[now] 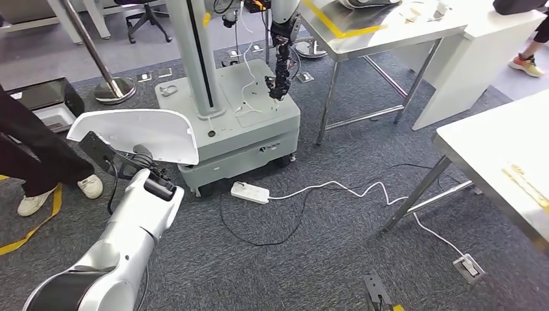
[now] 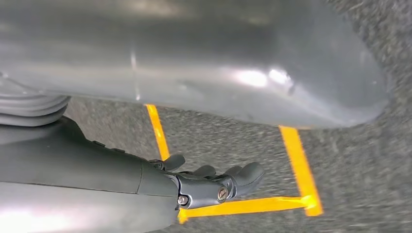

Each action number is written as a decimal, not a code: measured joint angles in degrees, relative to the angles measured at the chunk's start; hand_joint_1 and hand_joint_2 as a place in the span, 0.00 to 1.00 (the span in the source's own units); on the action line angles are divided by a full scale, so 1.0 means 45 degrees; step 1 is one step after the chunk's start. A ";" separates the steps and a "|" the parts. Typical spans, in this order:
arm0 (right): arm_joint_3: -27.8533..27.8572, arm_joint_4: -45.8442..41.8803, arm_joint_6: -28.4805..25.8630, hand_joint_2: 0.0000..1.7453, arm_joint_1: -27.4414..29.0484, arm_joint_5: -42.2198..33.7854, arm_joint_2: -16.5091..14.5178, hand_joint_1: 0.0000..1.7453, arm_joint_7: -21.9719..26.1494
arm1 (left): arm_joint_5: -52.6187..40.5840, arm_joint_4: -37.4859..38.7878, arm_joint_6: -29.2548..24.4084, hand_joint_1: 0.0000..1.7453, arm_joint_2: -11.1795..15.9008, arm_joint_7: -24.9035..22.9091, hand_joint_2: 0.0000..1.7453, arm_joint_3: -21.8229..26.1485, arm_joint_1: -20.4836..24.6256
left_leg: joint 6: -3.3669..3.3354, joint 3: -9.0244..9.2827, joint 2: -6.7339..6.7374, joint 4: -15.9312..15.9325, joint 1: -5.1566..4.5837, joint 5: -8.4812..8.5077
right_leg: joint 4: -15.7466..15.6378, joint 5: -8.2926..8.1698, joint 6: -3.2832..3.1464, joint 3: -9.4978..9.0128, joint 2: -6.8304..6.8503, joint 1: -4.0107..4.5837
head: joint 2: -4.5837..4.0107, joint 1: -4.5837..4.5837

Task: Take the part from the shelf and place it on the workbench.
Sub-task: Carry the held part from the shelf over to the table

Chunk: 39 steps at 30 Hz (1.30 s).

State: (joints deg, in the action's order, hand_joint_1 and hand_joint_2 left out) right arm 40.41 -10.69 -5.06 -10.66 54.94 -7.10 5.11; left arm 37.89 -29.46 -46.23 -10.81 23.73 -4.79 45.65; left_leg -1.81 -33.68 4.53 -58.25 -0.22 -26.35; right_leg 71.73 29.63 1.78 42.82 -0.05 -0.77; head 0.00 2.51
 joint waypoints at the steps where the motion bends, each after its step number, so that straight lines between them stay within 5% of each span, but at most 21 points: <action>1: 0.0001 0.0000 -0.0005 0.00 -0.0003 0.0001 0.0001 0.00 -0.0002 | -0.0005 -0.0015 0.0000 1.00 -0.0001 -0.0007 1.00 0.0000 -0.0016 | 0.0028 0.0000 0.0156 -0.0045 0.0000 -0.0036 | -0.0904 -0.0398 -0.0010 -0.0522 0.0124 0.0001 | 0.0000 -0.0001; 4: -0.0005 0.0000 -0.0015 0.00 -0.0028 0.0000 0.0002 0.00 0.0013 | -0.0019 -0.0102 0.0000 1.00 0.0001 -0.0011 1.00 0.0000 -0.0011 | 0.0207 0.0010 0.0541 -0.0175 -0.0067 -0.0177 | -0.2835 -0.0994 -0.0144 -0.1593 0.0491 0.0093 | 0.0000 0.0005; 7: -0.0009 0.0000 -0.0023 0.00 0.0001 -0.0004 -0.0001 0.00 0.0036 | -0.0028 -0.0159 0.0000 1.00 -0.0057 -0.0016 1.00 0.0000 -0.0005 | 0.0419 0.0059 0.0744 -0.0176 -0.0059 -0.0238 | -0.2995 -0.1061 -0.0331 -0.1588 0.0176 0.0110 | 0.0000 0.0005; 9: -0.0009 0.0000 -0.0017 0.00 0.0020 0.0000 -0.0002 0.00 0.0061 | -0.0033 -0.0208 0.0000 1.00 -0.0053 -0.0001 1.00 0.0000 -0.0010 | 0.0580 -0.0107 0.0101 -0.0582 0.0022 -0.0543 | -0.3080 -0.1151 -0.0464 -0.1611 -0.0070 0.0023 | 0.0000 0.0007; 11: -0.0016 0.0000 0.0018 0.00 -0.0003 0.0007 -0.0007 0.00 0.0084 | -0.0036 -0.0221 0.0000 1.00 0.0035 0.0010 1.00 0.0000 -0.0078 | 0.0703 -0.0700 -0.0734 -0.1953 0.0104 -0.1266 | -0.3114 -0.1203 -0.0541 -0.1609 -0.0353 -0.0029 | 0.0000 0.0011; 13: -0.0026 0.0000 0.0061 0.00 -0.0009 0.0011 -0.0016 0.00 0.0063 | -0.0035 -0.0217 0.0000 1.00 0.0131 -0.0028 1.00 0.0000 -0.0215 | 0.0754 -0.1390 -0.0948 -0.3441 0.0128 -0.1796 | -0.3106 -0.1216 -0.0557 -0.1591 -0.0706 -0.0034 | 0.0000 0.0011; 14: -0.0028 0.0000 0.0070 0.00 0.0009 0.0010 -0.0019 0.00 0.0042 | -0.0032 -0.0215 0.0000 1.00 0.0155 -0.0074 1.00 0.0000 -0.0266 | 0.0755 -0.1505 -0.0964 -0.3651 0.0139 -0.1738 | -0.3095 -0.1219 -0.0551 -0.1586 -0.0891 -0.0038 | 0.0000 0.0011; 15: -0.0028 0.0000 0.0073 0.00 0.0027 0.0005 -0.0018 0.00 0.0027 | -0.0027 -0.0214 0.0000 1.00 0.0164 -0.0131 1.00 0.0000 -0.0285 | 0.0748 -0.1389 -0.0982 -0.3366 0.0156 -0.1454 | -0.3077 -0.1222 -0.0537 -0.1584 -0.1066 -0.0047 | 0.0000 0.0011; 18: -0.0026 0.0000 0.0066 0.00 0.0020 -0.0024 -0.0010 0.00 0.0028 | -0.0012 -0.0227 0.0000 1.00 0.0158 -0.0278 1.00 0.0000 -0.0184 | 0.0733 -0.0299 -0.1400 -0.1039 0.0256 -0.0410 | -0.2983 -0.1222 -0.0381 -0.1526 -0.1539 -0.0080 | 0.0000 0.0010; 20: -0.0023 -0.0002 0.0057 0.00 0.0013 -0.0049 0.0000 0.00 0.0033 | -0.0001 -0.0232 0.0000 1.00 0.0094 -0.0328 1.00 0.0000 -0.0104 | 0.0664 0.0014 -0.1597 -0.0371 0.0242 -0.0298 | -0.2985 -0.1287 -0.0176 -0.1409 -0.1786 -0.0102 | 0.0000 0.0006; 22: -0.0023 -0.0005 0.0050 0.00 0.0063 -0.0070 0.0011 0.00 0.0034 | 0.0006 -0.0234 0.0000 1.00 -0.0025 -0.0338 1.00 0.0000 -0.0069 | 0.0491 0.0014 -0.1370 -0.0321 0.0191 -0.0226 | -0.3070 -0.1390 0.0026 -0.1327 -0.1991 -0.0150 | 0.0000 0.0004; 24: -0.0023 -0.0005 0.0047 0.00 0.0112 -0.0087 0.0024 0.00 0.0040 | 0.0005 -0.0237 0.0000 1.00 -0.0121 -0.0309 1.00 0.0000 -0.0014 | 0.0269 0.0019 -0.1078 -0.0225 0.0183 -0.0135 | -0.2759 -0.1177 0.0124 -0.1146 -0.1468 -0.0103 | 0.0000 -0.0007; 26: -0.0023 -0.0005 0.0046 0.00 0.0073 -0.0100 0.0035 0.00 0.0073 | -0.0010 -0.0232 0.0000 1.00 -0.0144 -0.0262 1.00 0.0001 0.0027 | 0.0099 0.0000 -0.0752 -0.0169 0.0125 -0.0087 | -0.1445 -0.0434 0.0137 -0.0543 -0.0527 -0.0013 | 0.0000 -0.0022; 28: -0.0023 -0.0005 0.0047 0.00 0.0030 -0.0101 0.0039 0.00 0.0102 | -0.0046 -0.0210 0.0000 1.00 -0.0126 -0.0225 1.00 0.0004 0.0019 | 0.0016 -0.0034 -0.0392 -0.0177 0.0028 -0.0096 | 0.0195 0.0264 0.0130 0.0187 -0.0139 0.0001 | 0.0000 -0.0026; 29: -0.0023 -0.0005 0.0047 0.00 0.0039 -0.0102 0.0041 0.00 0.0106 | -0.0066 -0.0198 0.0000 1.00 -0.0124 -0.0214 1.00 0.0005 0.0011 | -0.0008 -0.0045 -0.0210 -0.0184 -0.0013 -0.0103 | 0.0558 0.0337 0.0110 0.0313 -0.0087 0.0005 | 0.0000 -0.0026; 31: -0.0023 -0.0005 0.0047 0.00 0.0068 -0.0107 0.0052 0.00 0.0103 | -0.0092 -0.0188 0.0000 1.00 -0.0135 -0.0200 1.00 0.0005 0.0011 | -0.0029 -0.0044 0.0123 -0.0196 -0.0070 -0.0117 | -0.0222 -0.0139 0.0015 -0.0219 0.0001 0.0052 | 0.0000 -0.0026; 34: -0.0023 -0.0021 0.0045 0.00 0.0039 -0.0117 0.0084 0.00 0.0104 | -0.0109 -0.0199 0.0000 1.00 -0.0157 -0.0187 1.00 0.0005 0.0050 | 0.0024 -0.0009 0.0547 -0.0207 -0.0144 -0.0168 | -0.2649 -0.0912 -0.0288 -0.1608 0.0513 0.0276 | 0.0000 -0.0021; 37: -0.0023 -0.0029 0.0018 0.00 0.0030 -0.0138 0.0108 0.00 0.0102 | -0.0119 -0.0211 0.0000 1.00 -0.0246 -0.0172 1.00 0.0002 0.0080 | 0.0193 0.0049 0.0900 -0.0170 -0.0171 -0.0197 | -0.3096 -0.1032 -0.0506 -0.1744 0.0324 0.0361 | 0.0000 -0.0017; 39: -0.0021 -0.0029 -0.0007 0.00 0.0054 -0.0162 0.0116 0.00 0.0106 | -0.0135 -0.0239 0.0000 1.00 -0.0300 -0.0157 1.00 0.0001 0.0101 | 0.0362 -0.0025 0.0439 -0.0360 -0.0133 -0.0349 | -0.3241 -0.1174 -0.0614 -0.1789 0.0053 0.0249 | 0.0000 -0.0017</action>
State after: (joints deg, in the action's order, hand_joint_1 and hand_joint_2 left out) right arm 40.32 -10.82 -5.09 -10.41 54.22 -6.58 5.59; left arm 37.28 -30.54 -46.23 -12.16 23.02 -4.78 46.10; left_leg -0.18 -33.80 6.50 -59.87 -0.81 -27.92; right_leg 57.14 24.34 -0.98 34.77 0.19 0.35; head 0.00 2.43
